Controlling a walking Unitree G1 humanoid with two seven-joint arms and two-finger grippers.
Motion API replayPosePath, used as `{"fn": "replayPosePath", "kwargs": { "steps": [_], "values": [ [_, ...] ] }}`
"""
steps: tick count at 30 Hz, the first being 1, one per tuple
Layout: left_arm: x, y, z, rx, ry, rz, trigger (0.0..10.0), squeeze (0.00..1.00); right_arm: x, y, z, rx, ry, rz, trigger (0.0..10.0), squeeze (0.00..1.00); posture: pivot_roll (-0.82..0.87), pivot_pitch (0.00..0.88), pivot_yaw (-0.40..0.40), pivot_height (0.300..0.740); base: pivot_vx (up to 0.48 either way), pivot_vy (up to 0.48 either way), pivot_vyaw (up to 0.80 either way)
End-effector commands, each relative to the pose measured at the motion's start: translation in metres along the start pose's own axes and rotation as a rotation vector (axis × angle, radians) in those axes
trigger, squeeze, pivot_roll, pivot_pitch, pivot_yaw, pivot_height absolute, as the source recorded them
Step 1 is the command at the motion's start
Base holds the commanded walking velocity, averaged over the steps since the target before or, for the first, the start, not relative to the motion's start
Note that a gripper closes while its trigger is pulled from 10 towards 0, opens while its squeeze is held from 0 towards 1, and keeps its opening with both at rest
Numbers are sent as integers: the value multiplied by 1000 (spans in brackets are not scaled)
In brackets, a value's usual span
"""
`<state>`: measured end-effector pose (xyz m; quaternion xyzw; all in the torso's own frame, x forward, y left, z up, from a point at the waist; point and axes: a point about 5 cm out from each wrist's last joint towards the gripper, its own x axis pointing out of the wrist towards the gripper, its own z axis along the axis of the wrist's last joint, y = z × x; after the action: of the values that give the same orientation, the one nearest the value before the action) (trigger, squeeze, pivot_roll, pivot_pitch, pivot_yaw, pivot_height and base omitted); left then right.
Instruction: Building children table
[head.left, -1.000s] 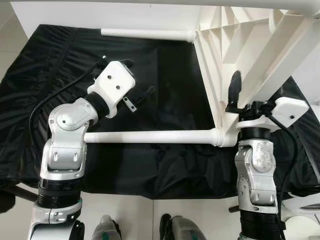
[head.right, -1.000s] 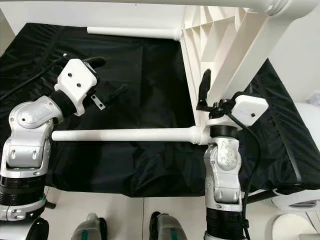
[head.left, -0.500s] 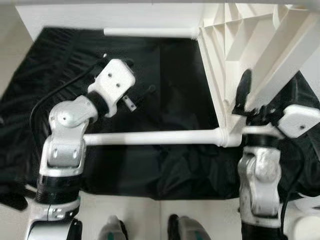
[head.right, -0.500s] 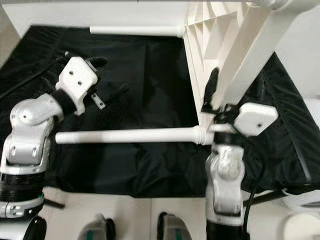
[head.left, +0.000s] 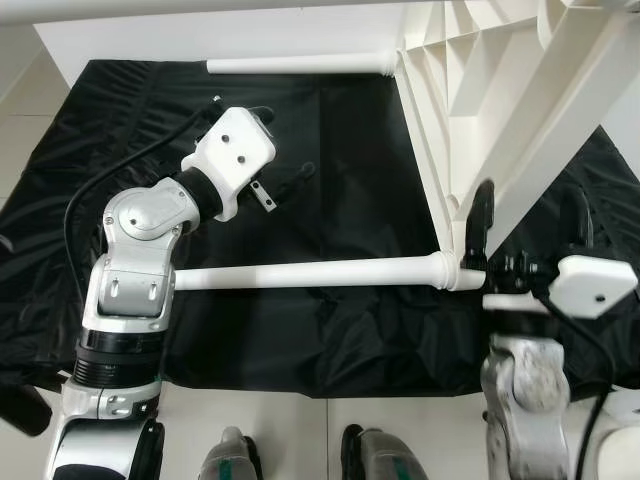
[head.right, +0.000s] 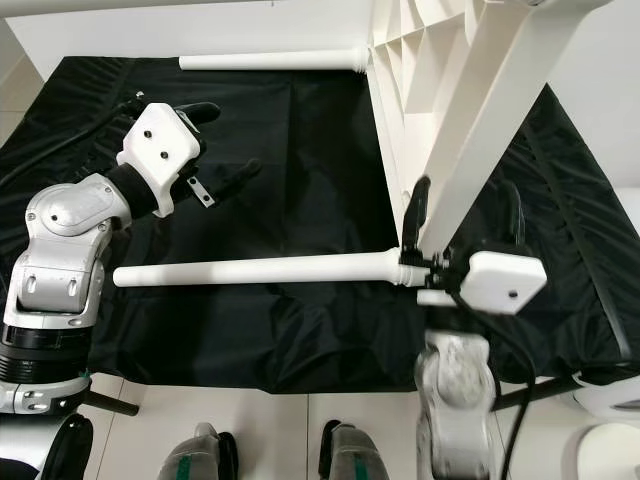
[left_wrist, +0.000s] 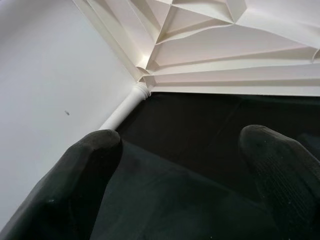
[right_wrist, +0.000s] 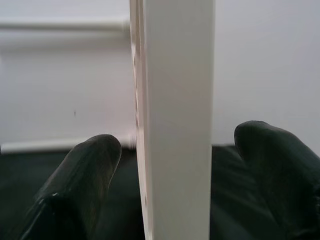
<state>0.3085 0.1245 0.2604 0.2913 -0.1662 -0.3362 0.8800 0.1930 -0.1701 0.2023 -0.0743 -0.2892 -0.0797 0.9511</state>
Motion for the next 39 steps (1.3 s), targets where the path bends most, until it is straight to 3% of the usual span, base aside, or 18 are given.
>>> {"fn": "replayPosePath", "kwargs": {
  "steps": [1, 7, 13, 15, 22, 29, 35, 39],
  "values": [
    [2, 3, 0, 6, -7, 45, 10000, 0, -3, 0, 6, 10, -18, 14, 10000, 0, -75, 126, 59, 740, 0, 0, 0],
    [7, 2, 0, 8, -22, 30, 10000, 0, -25, -6, 3, -59, 26, 56, 10000, 0, -96, 126, 65, 740, 0, 0, 0],
    [8, 2, 0, 9, -23, 29, 10000, 0, -27, -7, 3, -69, 29, 59, 10000, 0, -96, 126, 65, 740, 0, 0, 0],
    [10, 1, -1, 6, -27, 29, 10000, 0, -42, -16, -3, -119, 90, 41, 10000, 0, -119, 126, 59, 740, 0, 0, 0],
    [11, 2, -1, 15, -36, 29, 10000, 0, -63, -41, -19, -195, 212, -18, 10000, 0, -121, 124, 50, 740, 0, 0, 0],
    [11, 3, -2, 27, -38, 33, 10000, 0, -69, -47, -25, -197, 249, -20, 10000, 0, -113, 119, 36, 740, 0, 0, 0],
    [7, 6, -1, 57, -33, 47, 10000, 0, -67, -45, -38, -89, 321, -53, 10000, 0, -91, 117, 19, 740, 0, 0, 0],
    [4, 7, 2, 65, -41, 34, 10000, 0, -69, -48, -43, -85, 345, -65, 10000, 0, -88, 115, 16, 740, 0, 0, 0]
  ]
}}
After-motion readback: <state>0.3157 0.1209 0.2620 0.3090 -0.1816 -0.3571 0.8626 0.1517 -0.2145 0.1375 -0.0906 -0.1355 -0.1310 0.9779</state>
